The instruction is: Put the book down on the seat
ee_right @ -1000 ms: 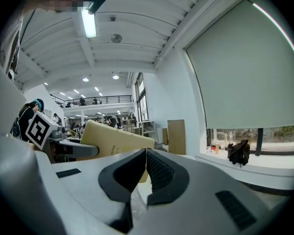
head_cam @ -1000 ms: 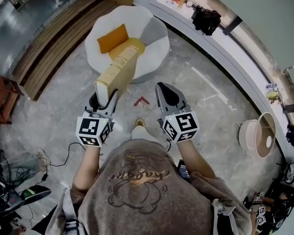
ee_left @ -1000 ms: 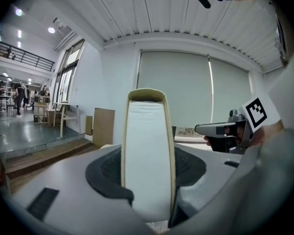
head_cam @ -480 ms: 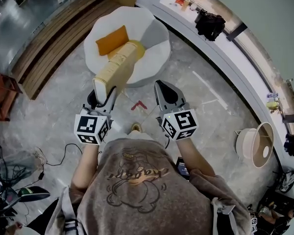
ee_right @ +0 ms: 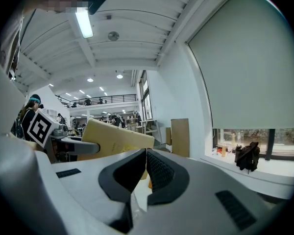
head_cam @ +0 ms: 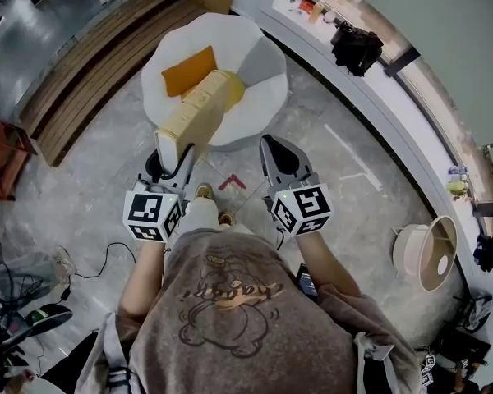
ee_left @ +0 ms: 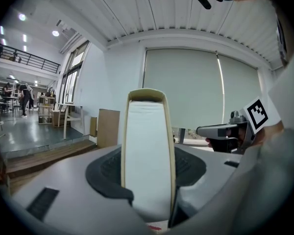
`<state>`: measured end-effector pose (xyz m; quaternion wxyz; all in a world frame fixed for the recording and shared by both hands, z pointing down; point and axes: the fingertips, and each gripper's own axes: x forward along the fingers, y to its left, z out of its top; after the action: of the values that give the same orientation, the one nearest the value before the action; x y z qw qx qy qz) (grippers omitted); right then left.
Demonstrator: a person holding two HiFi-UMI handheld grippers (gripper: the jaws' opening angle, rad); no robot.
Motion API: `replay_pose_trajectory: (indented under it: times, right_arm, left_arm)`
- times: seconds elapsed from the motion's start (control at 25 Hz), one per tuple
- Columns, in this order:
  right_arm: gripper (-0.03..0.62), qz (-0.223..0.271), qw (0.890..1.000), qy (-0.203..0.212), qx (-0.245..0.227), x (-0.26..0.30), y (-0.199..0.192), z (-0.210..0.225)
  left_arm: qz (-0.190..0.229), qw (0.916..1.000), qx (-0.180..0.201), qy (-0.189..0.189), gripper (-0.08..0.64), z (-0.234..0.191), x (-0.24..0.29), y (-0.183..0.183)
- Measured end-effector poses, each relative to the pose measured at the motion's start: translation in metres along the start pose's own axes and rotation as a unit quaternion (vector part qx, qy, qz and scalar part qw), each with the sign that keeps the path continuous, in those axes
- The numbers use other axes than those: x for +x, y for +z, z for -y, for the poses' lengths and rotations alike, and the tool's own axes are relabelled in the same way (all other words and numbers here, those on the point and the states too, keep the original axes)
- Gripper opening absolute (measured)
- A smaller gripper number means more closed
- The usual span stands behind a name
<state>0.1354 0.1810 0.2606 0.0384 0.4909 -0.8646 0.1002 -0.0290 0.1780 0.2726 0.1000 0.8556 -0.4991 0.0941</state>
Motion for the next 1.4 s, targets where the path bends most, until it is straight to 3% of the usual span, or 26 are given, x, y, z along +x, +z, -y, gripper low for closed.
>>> replay_pose_trajectory:
  times: [0.96, 1.4]
  right_arm:
    - [0.020, -0.015, 1.000, 0.001, 0.002, 0.121, 0.006, 0.047]
    - [0.020, -0.017, 1.000, -0.011, 0.019, 0.203, 0.020, 0.063]
  left_arm:
    - [-0.001, 0.9999, -0.010, -0.008, 0.216, -0.082, 0.108, 0.016]
    - [-0.015, 0.9994, -0.008, -0.031, 0.216, -0.144, 0.166, 0.032]
